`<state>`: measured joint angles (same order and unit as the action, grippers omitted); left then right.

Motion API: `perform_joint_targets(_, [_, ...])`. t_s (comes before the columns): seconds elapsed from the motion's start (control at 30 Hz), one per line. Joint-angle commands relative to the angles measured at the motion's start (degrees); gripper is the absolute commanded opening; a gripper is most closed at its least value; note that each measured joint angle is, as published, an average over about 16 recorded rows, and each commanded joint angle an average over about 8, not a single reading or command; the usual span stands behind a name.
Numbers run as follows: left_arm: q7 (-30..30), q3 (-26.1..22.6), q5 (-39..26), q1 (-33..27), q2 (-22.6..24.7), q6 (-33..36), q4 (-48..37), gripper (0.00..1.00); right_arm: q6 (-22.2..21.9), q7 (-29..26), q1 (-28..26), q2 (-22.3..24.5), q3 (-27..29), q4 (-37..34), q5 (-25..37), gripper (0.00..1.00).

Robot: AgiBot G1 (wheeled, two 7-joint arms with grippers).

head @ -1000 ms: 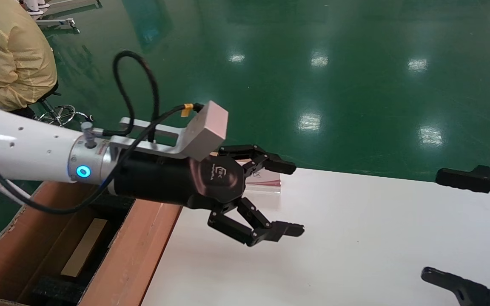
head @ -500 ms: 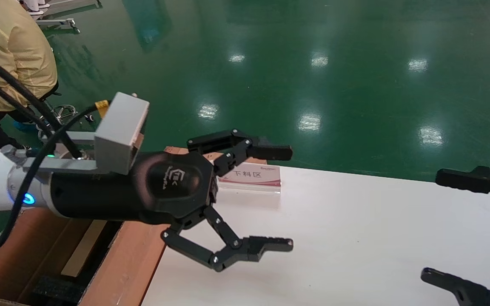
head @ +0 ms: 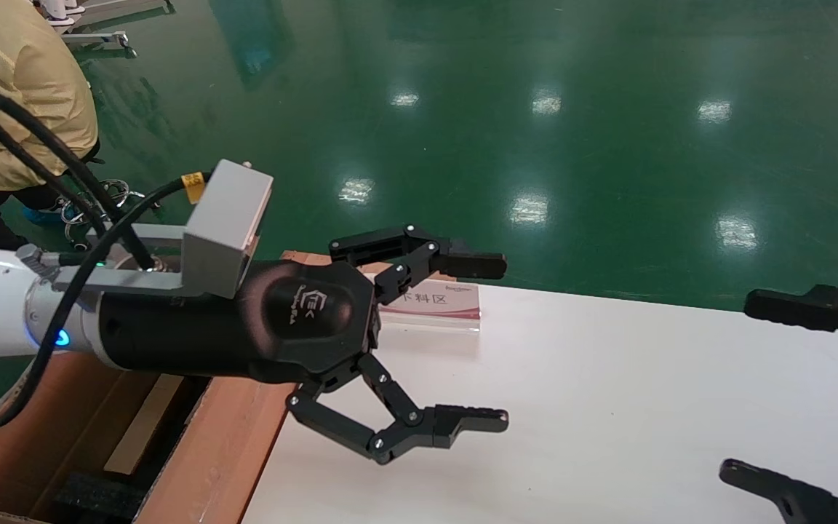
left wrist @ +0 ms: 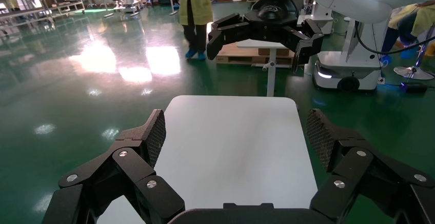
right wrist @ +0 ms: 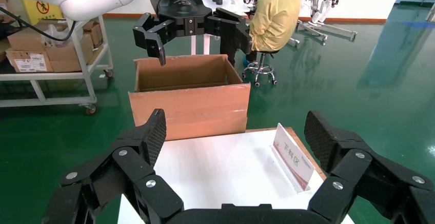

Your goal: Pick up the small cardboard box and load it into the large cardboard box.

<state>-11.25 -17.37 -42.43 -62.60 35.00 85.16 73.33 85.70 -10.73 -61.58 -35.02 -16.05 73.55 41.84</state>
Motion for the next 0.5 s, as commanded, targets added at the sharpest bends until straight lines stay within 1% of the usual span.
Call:
perform_joint_targets(0.03, [0.02, 0.06, 0.03, 0.05, 0.00, 0.02, 0.01, 1.00, 0.01, 0.00, 0.00, -0.01, 0.00, -0.01, 0.01, 1.00])
perform_joint_targets(0.5, [0.18, 0.50, 0.21, 0.38, 0.01, 0.20, 0.09, 1.00, 0.00, 0.04, -0.03, 0.01, -0.06, -0.03, -0.03, 1.00])
